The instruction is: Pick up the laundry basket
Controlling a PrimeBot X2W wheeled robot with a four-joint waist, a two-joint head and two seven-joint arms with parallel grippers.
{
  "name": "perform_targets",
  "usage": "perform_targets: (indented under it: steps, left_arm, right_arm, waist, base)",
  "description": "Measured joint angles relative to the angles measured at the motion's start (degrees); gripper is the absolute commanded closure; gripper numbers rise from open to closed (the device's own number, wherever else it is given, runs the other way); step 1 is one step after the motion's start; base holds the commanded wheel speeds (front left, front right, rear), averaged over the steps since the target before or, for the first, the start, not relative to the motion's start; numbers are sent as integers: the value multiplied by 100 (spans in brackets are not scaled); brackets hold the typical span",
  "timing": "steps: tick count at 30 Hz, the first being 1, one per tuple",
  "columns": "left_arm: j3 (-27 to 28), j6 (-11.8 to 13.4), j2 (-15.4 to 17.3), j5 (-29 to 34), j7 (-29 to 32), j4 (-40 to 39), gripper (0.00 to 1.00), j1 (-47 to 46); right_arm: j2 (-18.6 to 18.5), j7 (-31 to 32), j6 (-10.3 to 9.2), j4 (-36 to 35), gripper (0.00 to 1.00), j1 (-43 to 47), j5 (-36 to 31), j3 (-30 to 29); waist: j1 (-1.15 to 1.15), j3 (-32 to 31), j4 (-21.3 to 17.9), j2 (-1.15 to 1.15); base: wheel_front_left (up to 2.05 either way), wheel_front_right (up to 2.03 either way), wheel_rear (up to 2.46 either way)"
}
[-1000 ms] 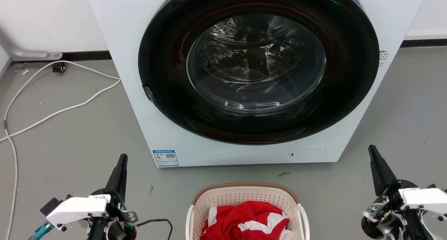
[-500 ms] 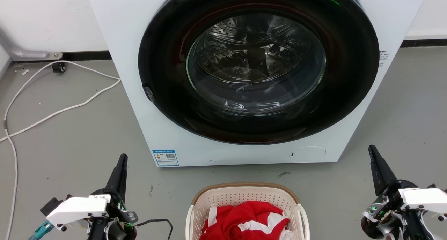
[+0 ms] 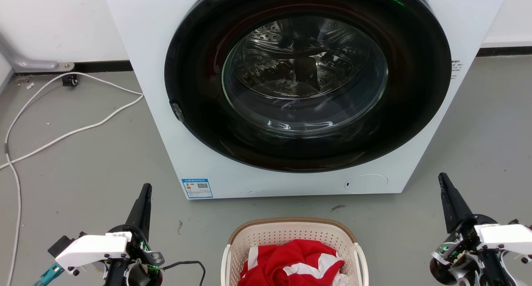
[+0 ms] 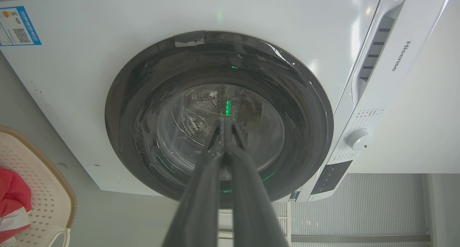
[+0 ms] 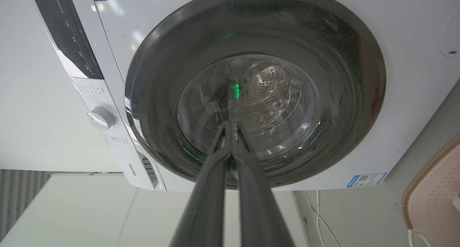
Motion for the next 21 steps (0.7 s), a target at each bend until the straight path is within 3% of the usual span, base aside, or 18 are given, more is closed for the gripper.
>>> perform_targets:
  steps: [10, 11, 21]
  left_arm:
    - [0, 0, 0, 0, 0, 0, 100, 0]
    - [0, 0, 0, 0, 0, 0, 0, 0]
    - [-21, 2, -32, 233, -181, 111, 0, 206]
  right_arm:
    - [0, 0, 0, 0, 100, 0, 0, 0]
    - [0, 0, 0, 0, 0, 0, 0, 0]
    - [22, -178, -1, 149, 0, 222, -279, 13]
  waist:
    - [0, 0, 0, 0]
    - [0, 0, 0, 0]
    - [0, 0, -1, 0]
  base:
    - [0, 0, 0]
    - [0, 0, 0]
    - [0, 0, 0]
